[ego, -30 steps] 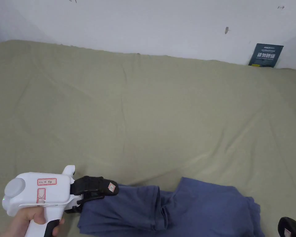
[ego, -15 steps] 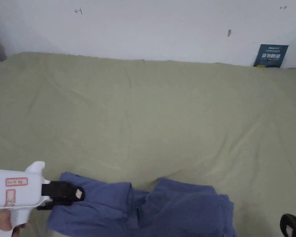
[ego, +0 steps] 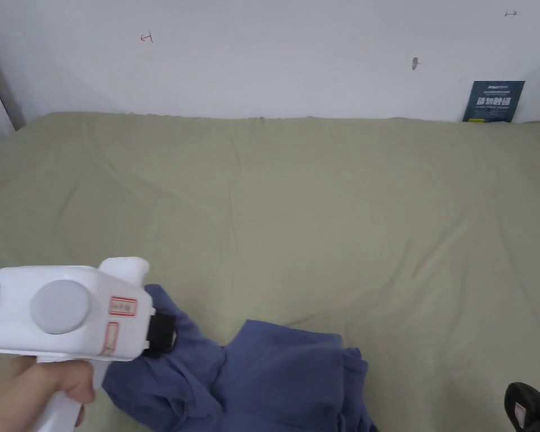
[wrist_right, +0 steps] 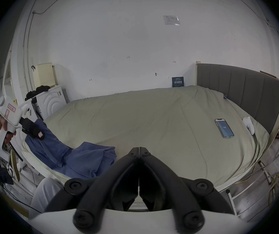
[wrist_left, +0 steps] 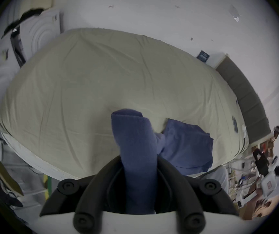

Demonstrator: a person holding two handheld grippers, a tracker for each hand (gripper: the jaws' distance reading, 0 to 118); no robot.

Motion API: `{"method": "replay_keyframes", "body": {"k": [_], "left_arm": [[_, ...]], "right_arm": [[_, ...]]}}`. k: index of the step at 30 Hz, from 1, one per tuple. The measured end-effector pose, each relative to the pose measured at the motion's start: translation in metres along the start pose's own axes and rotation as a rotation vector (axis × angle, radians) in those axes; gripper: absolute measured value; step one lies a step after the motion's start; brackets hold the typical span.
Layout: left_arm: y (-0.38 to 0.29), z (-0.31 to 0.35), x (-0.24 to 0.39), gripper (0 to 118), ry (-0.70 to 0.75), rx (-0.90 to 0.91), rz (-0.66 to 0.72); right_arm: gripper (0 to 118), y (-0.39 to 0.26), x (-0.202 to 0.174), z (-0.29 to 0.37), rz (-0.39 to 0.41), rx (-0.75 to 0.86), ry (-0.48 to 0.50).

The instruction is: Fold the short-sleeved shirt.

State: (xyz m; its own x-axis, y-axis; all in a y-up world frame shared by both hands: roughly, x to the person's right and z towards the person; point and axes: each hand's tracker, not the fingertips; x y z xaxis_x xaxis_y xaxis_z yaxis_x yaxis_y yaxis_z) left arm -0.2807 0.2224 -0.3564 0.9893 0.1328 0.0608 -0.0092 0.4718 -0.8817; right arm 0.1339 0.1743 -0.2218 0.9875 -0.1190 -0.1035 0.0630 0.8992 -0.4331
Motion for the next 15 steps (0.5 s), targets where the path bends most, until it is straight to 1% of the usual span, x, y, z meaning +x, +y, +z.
{"method": "replay_keyframes", "body": {"k": [3,5,7,9,10,11,12,13,14,15], "left_arm": [[0.002,-0.014,0.047,12,0.023,-0.018,-0.060],[0.005,-0.031,0.079,12,0.070,-0.040,-0.107],[0.004,-0.055,0.110,12,0.166,-0.038,-0.180],[0.002,-0.079,0.143,12,0.186,-0.061,-0.230],[0.001,-0.094,0.159,20,0.183,-0.067,-0.253],[-0.001,-0.109,0.175,44,0.190,-0.073,-0.263],[-0.004,-0.121,0.187,86,0.169,-0.063,-0.289],[-0.006,-0.135,0.199,118,0.158,-0.063,-0.290],[-0.010,-0.145,0.214,116,0.142,-0.081,-0.304],[-0.014,-0.148,0.228,115,0.146,-0.047,-0.322]], "right_arm": [[1,-0.001,0.004,0.003,-0.004,-0.001,0.004],[1,-0.003,0.005,0.005,-0.002,-0.005,0.005],[1,-0.003,0.006,0.007,-0.004,-0.004,0.005],[1,-0.004,0.008,0.008,-0.015,-0.007,0.001],[1,-0.005,0.009,0.009,-0.022,-0.008,-0.002],[1,-0.006,0.011,0.009,-0.031,-0.011,-0.004],[1,-0.007,0.013,0.010,-0.040,-0.016,-0.007],[1,-0.008,0.014,0.010,-0.047,-0.024,-0.010],[1,-0.009,0.016,0.011,-0.048,-0.029,-0.013],[1,-0.010,0.017,0.011,-0.048,-0.034,-0.018]]}}
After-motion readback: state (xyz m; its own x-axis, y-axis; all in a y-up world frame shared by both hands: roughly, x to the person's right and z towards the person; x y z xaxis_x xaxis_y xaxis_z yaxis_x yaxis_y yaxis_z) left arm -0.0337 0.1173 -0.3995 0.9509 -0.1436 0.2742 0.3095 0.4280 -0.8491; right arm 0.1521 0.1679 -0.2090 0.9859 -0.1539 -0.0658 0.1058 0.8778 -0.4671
